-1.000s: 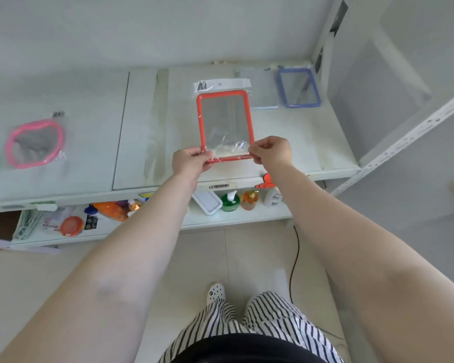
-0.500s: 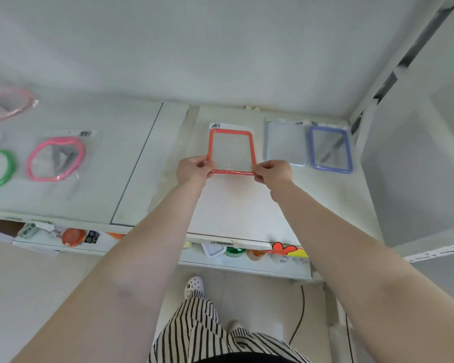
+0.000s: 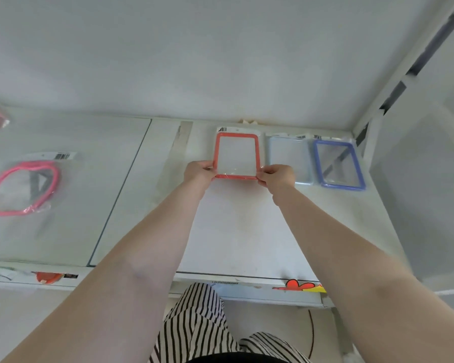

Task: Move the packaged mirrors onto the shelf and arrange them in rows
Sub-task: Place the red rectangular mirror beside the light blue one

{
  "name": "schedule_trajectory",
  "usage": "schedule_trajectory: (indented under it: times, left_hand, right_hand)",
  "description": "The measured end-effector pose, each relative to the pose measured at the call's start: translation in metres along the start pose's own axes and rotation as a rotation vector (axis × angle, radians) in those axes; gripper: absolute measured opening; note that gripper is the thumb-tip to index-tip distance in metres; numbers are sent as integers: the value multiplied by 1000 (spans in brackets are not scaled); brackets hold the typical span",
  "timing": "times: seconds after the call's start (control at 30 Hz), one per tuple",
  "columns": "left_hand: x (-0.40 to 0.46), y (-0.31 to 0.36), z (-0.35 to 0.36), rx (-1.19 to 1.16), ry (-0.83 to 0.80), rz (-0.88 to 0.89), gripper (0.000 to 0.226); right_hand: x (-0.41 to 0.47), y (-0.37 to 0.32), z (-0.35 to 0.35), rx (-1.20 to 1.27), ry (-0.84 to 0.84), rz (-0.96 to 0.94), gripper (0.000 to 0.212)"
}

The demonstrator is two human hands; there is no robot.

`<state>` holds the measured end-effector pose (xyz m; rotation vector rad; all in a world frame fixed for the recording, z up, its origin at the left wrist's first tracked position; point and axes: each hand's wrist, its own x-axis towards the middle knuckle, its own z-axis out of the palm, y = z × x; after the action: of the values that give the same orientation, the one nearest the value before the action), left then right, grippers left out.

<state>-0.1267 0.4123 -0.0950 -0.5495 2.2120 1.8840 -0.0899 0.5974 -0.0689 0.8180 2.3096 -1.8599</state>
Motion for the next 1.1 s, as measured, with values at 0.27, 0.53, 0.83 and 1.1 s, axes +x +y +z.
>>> schedule_trajectory:
  times: [0.27,0.53,0.83,1.1]
  left_hand:
    - [20,-10,8,51,12,52,33]
    - [18,-3,6,465,52,232,56]
    - [23,-15,24,560,-80,420,70]
    - [21,-17,31,556,-52,445,59]
  right_hand:
    - [19,7,8,-175,90,-104,7]
    - [24,11,5,-539,224,-284,37]
    - [41,31,7,-838,206,-280,72]
    - [50,42,5,-821,202,-306,58]
